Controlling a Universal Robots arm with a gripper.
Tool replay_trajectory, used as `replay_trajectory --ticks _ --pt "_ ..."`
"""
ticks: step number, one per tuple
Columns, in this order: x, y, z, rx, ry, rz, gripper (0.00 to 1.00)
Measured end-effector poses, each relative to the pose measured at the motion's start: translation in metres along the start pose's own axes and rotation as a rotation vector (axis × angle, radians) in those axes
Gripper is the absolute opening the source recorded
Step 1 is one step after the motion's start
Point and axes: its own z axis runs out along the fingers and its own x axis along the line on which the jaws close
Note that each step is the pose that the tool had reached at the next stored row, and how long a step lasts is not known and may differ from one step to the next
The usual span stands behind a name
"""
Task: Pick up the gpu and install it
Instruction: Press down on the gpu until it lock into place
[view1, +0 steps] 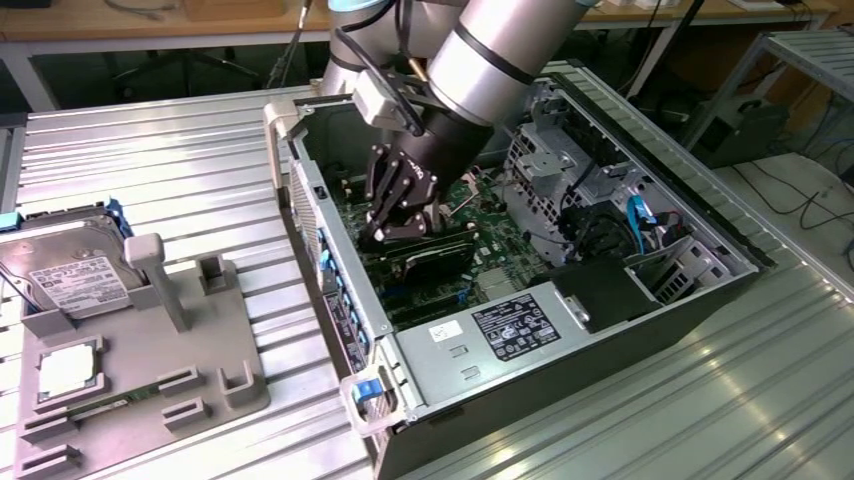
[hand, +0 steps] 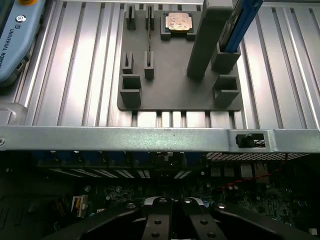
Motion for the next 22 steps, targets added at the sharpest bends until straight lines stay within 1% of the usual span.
replay_trajectory --ticks 3,6,11,22 --pt "0.0000 0.0005 0.0019 -0.0046 0.0000 0.000 0.11" --pt "0.0000 0.0004 0.0042 -0.0118 0.0000 0.000 0.11" --pt "0.0000 0.0002 0.0073 -0.0199 -0.0001 0.000 0.11" --pt "0.0000 0.0002 0.0074 -0.0202 -0.0001 0.000 0.11"
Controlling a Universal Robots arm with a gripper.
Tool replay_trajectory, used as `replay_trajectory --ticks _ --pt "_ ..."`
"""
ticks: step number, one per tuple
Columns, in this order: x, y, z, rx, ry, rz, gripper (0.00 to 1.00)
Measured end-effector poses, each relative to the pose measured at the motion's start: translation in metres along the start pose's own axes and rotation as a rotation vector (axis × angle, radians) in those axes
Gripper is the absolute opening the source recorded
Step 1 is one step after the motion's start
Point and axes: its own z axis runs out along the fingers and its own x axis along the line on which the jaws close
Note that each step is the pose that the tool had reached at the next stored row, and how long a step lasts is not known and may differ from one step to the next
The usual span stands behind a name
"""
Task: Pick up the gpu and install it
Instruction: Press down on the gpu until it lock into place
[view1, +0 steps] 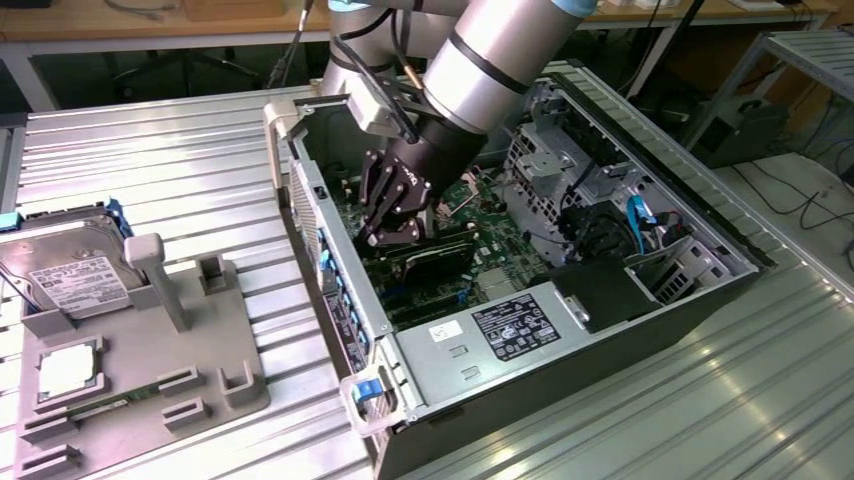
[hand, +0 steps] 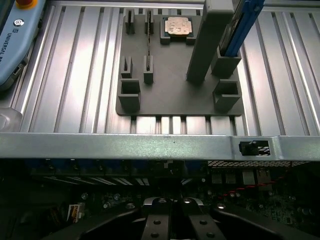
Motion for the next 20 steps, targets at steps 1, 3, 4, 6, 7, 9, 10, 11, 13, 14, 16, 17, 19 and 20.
replay_trajectory --ticks 1,3,4,6,7,9,10,11,13,14,16,17,19,20 --pt "0.000 0.0000 0.0000 0.0000 0.0000 0.000 0.11" --pt "0.000 0.0002 0.0013 0.0002 -0.0005 0.000 0.11" --pt "0.000 0.0002 0.0021 0.0001 -0.0001 0.000 0.11" --pt "0.000 -0.0006 0.0047 0.0000 0.0000 0.000 0.11" --pt "0.000 -0.0012 0.0060 0.0000 0.0000 0.000 0.11" --pt "0.000 -0.0032 0.0091 0.0000 0.0000 0.000 0.11" --pt "0.000 -0.0043 0.0105 -0.0001 -0.0001 0.000 0.11" --pt "0.000 -0.0054 0.0121 0.0001 -0.0002 0.000 0.11" --pt "0.000 -0.0055 0.0121 0.0000 0.0001 0.000 0.11" --pt "0.000 -0.0055 0.0120 0.0003 0.0003 0.000 0.11" --pt "0.000 -0.0056 0.0122 0.0008 0.0003 0.000 0.11" --pt "0.000 -0.0059 0.0127 0.0008 0.0003 0.000 0.11" --pt "0.000 -0.0066 0.0142 0.0008 0.0004 0.000 0.11" --pt "0.000 -0.0070 0.0151 0.0008 0.0006 0.000 0.11"
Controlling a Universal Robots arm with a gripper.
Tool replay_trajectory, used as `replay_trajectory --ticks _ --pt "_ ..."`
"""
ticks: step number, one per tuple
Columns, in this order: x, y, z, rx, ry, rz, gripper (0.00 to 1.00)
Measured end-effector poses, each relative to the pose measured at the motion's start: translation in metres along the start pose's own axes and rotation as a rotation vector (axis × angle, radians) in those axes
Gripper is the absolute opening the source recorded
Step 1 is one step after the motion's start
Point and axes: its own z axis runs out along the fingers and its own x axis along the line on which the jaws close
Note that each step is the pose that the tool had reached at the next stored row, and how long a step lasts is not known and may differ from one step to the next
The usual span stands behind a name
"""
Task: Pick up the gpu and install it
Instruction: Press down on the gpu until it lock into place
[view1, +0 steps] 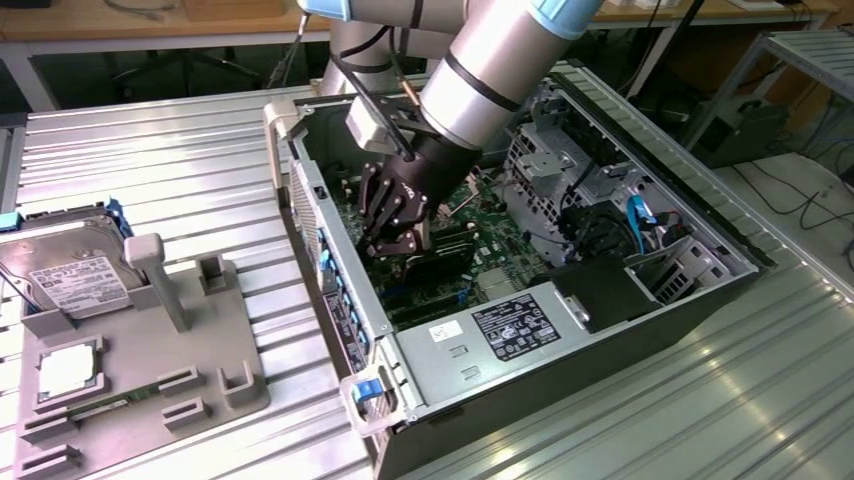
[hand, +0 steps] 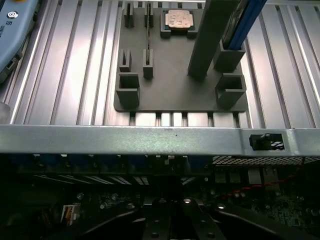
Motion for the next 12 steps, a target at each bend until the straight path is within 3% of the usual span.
replay_trajectory --ticks 12 --pt "0.000 -0.0061 0.0117 -0.0001 0.0002 0.000 0.11"
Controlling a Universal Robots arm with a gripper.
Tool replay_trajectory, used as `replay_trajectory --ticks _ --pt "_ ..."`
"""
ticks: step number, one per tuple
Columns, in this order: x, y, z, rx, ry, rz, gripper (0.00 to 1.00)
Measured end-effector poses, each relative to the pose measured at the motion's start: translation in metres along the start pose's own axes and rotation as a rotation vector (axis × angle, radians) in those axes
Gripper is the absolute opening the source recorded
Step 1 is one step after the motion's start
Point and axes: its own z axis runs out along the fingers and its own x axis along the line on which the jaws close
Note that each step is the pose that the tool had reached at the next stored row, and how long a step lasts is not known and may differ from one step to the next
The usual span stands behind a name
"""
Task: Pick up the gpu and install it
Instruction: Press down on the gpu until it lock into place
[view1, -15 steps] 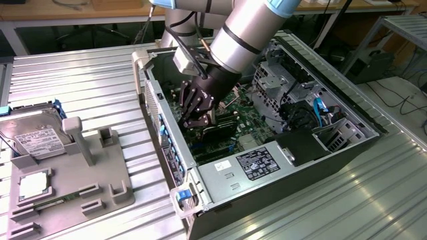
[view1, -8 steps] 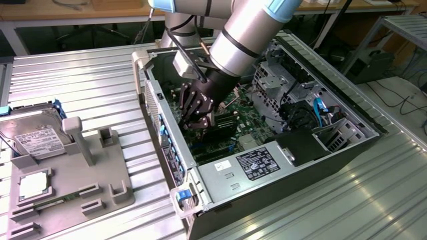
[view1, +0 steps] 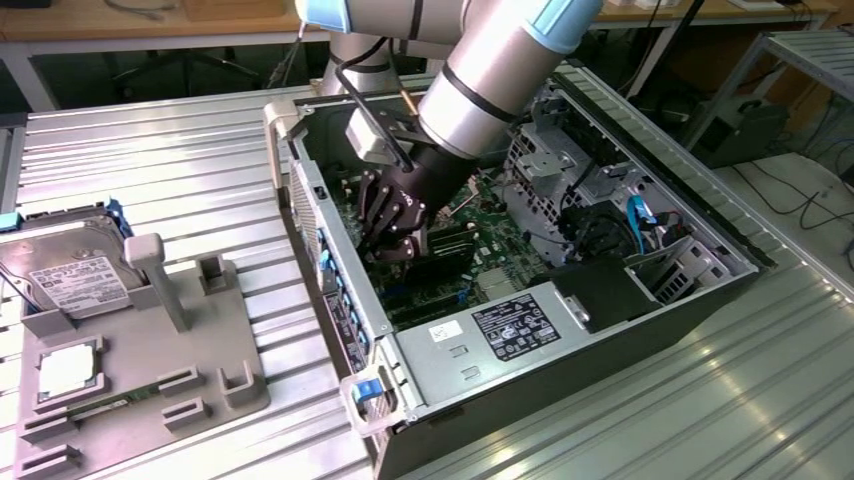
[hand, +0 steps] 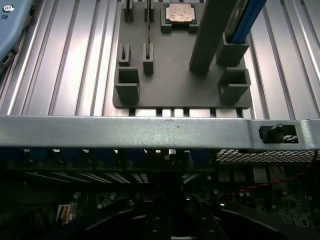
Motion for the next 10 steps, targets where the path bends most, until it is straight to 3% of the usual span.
replay_trajectory --ticks 2,10 --pt "0.000 -0.0014 -0.0007 0.0012 -0.0005 0.000 0.11" --pt "-0.002 -0.0112 -0.0108 0.0212 0.0001 0.000 0.11"
